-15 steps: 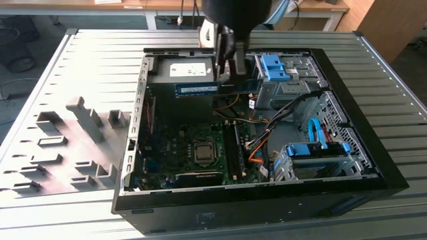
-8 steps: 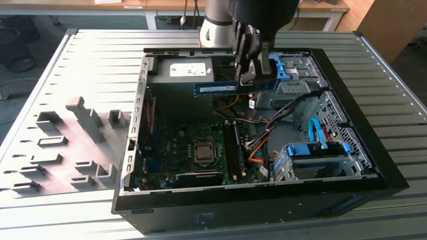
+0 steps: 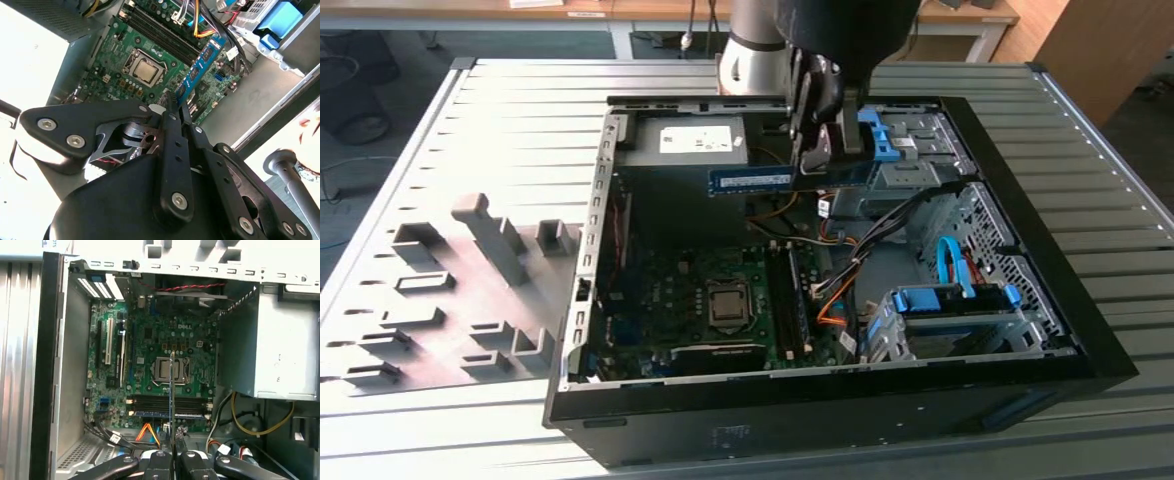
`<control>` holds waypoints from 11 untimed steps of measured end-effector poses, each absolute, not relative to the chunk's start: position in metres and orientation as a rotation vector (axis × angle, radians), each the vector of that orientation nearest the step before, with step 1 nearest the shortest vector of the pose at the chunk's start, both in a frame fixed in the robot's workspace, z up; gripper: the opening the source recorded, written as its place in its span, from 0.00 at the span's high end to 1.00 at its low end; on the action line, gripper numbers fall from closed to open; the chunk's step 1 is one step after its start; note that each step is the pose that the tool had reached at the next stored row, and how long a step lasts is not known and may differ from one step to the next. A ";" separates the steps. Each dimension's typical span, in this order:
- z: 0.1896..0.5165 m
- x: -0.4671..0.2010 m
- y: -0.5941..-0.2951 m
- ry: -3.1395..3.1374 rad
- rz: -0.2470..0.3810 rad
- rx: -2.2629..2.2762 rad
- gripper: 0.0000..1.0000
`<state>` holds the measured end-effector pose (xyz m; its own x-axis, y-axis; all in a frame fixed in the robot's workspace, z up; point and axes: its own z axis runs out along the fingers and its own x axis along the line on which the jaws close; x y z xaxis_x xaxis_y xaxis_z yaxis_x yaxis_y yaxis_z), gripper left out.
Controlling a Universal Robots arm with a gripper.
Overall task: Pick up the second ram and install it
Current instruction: 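Pick up the second ram and move it above second insertion slot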
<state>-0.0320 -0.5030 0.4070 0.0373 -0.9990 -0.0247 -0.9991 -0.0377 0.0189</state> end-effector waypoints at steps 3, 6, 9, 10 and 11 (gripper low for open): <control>0.402 -0.032 -0.503 2.177 0.049 -2.260 0.86; 0.396 -0.032 -0.503 2.177 0.049 -2.260 0.86; 0.391 -0.032 -0.503 2.177 0.049 -2.260 0.86; 0.389 -0.032 -0.503 2.177 0.049 -2.260 0.86; 0.387 -0.032 -0.503 2.177 0.049 -2.260 0.86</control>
